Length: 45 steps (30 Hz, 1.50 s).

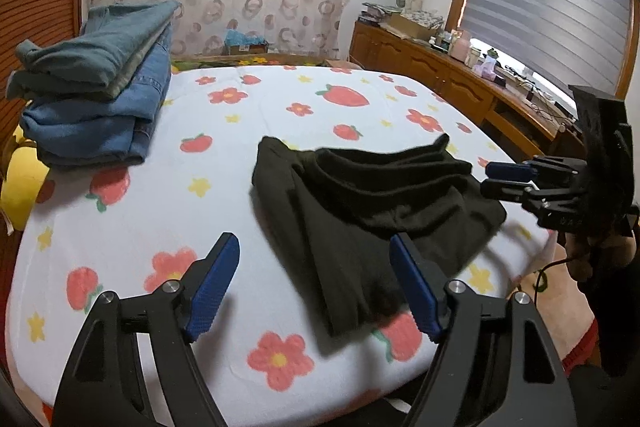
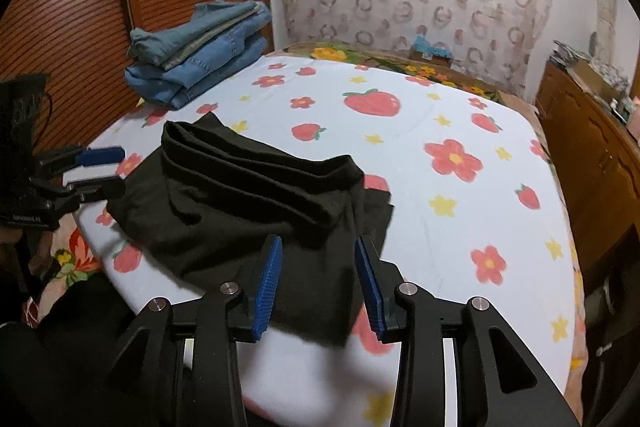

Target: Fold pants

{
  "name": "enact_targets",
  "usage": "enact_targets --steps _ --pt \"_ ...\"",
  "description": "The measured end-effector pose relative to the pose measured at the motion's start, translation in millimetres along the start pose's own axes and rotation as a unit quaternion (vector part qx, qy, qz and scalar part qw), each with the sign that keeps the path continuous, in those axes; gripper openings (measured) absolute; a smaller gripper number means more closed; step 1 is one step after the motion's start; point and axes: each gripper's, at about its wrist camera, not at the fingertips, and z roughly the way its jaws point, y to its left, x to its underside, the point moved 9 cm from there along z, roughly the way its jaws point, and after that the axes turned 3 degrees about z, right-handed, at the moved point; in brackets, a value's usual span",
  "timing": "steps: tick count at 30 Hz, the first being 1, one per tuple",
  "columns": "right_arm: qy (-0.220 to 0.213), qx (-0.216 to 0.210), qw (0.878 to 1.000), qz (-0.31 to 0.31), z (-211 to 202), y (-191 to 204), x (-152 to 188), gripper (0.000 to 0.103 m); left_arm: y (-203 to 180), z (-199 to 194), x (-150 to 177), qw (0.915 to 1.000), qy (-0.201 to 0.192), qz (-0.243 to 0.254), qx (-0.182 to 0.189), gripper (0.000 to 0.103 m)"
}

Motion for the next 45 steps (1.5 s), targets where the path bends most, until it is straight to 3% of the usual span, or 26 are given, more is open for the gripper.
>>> enact_targets --steps 12,20,33,36,43,45 --pt "0.039 0.039 0.997 -0.053 49 -7 -31 0.039 -2 23 -7 0.9999 0.015 0.005 -0.003 0.078" --pt "0.03 0.059 0.998 -0.02 73 -29 -54 0.039 2 33 -22 0.9995 0.016 0.016 -0.02 0.078" --pt "0.014 0.023 1.0 0.011 57 -30 -48 0.039 23 62 -35 0.9968 0.04 0.03 -0.063 0.078" --pt "0.017 0.004 1.0 0.011 54 -25 -40 0.039 29 69 -33 0.997 0.049 0.018 -0.057 0.078" --pt "0.031 0.004 0.999 0.009 58 -24 -30 0.04 29 73 -28 0.9972 0.064 0.006 -0.038 0.078" --pt "0.035 0.004 0.999 0.011 59 -22 -27 0.045 30 74 -27 0.9975 0.065 -0.004 -0.028 0.079"
